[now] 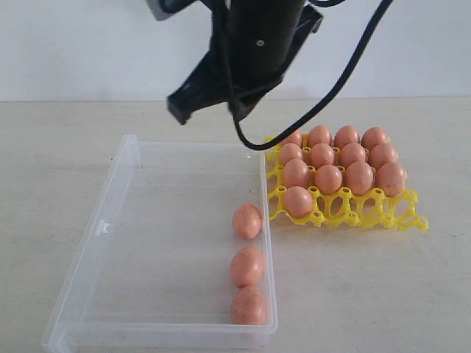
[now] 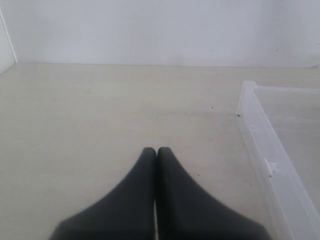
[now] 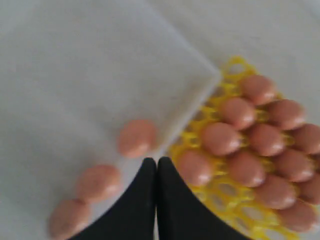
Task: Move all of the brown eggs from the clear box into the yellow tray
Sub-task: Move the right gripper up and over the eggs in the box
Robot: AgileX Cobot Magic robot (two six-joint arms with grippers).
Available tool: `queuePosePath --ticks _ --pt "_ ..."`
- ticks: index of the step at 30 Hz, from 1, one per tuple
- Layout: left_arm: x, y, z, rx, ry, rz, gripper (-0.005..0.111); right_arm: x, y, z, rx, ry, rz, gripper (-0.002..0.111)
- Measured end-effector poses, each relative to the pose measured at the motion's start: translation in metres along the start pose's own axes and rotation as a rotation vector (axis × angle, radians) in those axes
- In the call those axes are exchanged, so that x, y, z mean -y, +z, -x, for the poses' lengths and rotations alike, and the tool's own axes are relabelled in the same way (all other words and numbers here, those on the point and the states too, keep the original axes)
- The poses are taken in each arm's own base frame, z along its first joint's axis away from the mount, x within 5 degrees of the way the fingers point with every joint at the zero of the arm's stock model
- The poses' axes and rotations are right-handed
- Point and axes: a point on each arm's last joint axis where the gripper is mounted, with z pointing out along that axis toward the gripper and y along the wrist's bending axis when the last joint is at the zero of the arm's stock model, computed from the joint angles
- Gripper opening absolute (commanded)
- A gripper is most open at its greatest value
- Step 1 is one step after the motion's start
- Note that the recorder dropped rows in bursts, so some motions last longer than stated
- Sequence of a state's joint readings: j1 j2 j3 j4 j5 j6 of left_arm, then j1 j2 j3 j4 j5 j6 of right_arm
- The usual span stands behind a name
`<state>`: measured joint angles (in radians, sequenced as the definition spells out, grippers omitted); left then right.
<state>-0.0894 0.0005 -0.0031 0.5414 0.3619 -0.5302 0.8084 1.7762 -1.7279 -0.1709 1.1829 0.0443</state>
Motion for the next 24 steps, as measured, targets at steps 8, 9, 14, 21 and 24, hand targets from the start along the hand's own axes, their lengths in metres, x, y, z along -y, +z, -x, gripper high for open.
queuePosePath --ticks 8,9,14,21,24 --pt "0.000 0.000 0.000 0.000 0.000 0.000 -0.004 -0.024 -0.009 0.002 -0.007 0.006 0.265 0.010" --pt "0.000 0.000 0.000 0.000 0.000 0.000 -0.004 -0.025 -0.007 0.002 -0.012 0.006 0.267 0.015" --pt "0.000 0.000 0.000 0.000 0.000 0.000 -0.004 -0.027 0.004 0.005 -0.018 0.033 0.268 0.043" --pt "0.000 0.000 0.000 0.000 0.000 0.000 -0.004 -0.032 0.101 0.010 -0.156 0.235 0.144 0.064" --pt "0.000 0.000 0.000 0.000 0.000 0.000 -0.004 -0.035 0.139 0.003 -0.245 0.333 0.085 0.064"
